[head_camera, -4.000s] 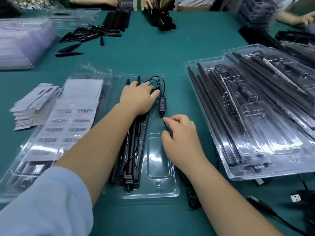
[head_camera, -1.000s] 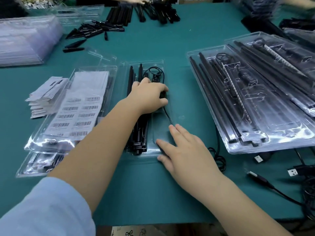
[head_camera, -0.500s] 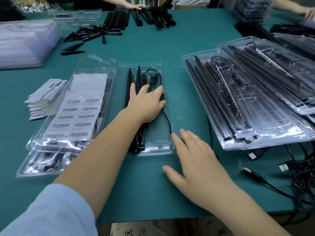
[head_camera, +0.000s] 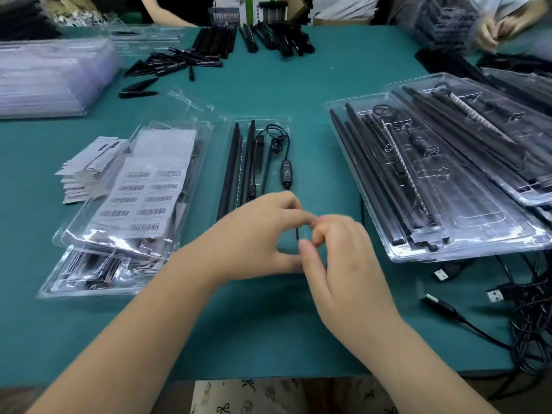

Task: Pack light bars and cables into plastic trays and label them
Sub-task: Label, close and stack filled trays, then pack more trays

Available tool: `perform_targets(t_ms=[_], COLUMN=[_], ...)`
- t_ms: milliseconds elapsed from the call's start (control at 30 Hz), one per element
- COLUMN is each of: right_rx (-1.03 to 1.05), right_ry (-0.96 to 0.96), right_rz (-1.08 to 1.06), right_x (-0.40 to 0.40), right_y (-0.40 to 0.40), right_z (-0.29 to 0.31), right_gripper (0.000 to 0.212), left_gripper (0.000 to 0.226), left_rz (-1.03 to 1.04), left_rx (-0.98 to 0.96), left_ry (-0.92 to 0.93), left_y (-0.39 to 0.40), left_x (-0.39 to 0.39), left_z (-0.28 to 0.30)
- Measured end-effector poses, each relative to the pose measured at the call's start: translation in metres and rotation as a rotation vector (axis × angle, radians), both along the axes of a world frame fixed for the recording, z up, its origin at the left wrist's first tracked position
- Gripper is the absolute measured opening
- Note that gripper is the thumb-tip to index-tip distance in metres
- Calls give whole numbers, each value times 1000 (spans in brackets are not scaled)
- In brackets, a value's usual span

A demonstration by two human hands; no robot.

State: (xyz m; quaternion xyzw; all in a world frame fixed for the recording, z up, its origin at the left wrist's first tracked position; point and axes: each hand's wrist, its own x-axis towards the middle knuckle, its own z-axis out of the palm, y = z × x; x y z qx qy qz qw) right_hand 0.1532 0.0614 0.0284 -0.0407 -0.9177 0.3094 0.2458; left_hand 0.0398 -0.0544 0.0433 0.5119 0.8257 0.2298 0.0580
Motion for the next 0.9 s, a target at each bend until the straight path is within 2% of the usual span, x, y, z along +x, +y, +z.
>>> perform_targets(t_ms=[67,133,233,300,367,400,533,667,767,833,900], right_rx=[-42,-54,-11,-43,-81,-88,-149,-135,-382,-444,-567], right_ry=[8,-60,-184,-213,-221,-218,-175,-97,-81,-40,6], right_rz=[26,83,121,101,91,104,186,296,268,177,94], right_x=[-13,-21,-15,-6,1,4,5,-5,-34,-61,-82], right_y=[-6,-5,8,17,23,25,31,32,20,13,8], right_z=[9,13,7,-2,-8,-11,-13,-5,1,6,10], right_gripper=[23,39,62,63,58,56,49,47,32,17,12], left_gripper=[29,27,34,43,43,36,8,17,17,20,22], left_rz=[101,157,-14,-55,-46,-50,17,174,356,480,528], left_rx=[136,217,65,-92,-126,-73,288,523,743,809,817], left_ry=[9,-21,3,164,215,155,-285,-573,-785,-831,-814], left_y=[0,-2,0,10,15,14,5,3,3,4,5], left_x=[3,3,11,18,18,16,12,6,-2,-8,-11], left_z=[-4,-9,-20,-25,-29,-29,-25,-21,-19,-19,-17])
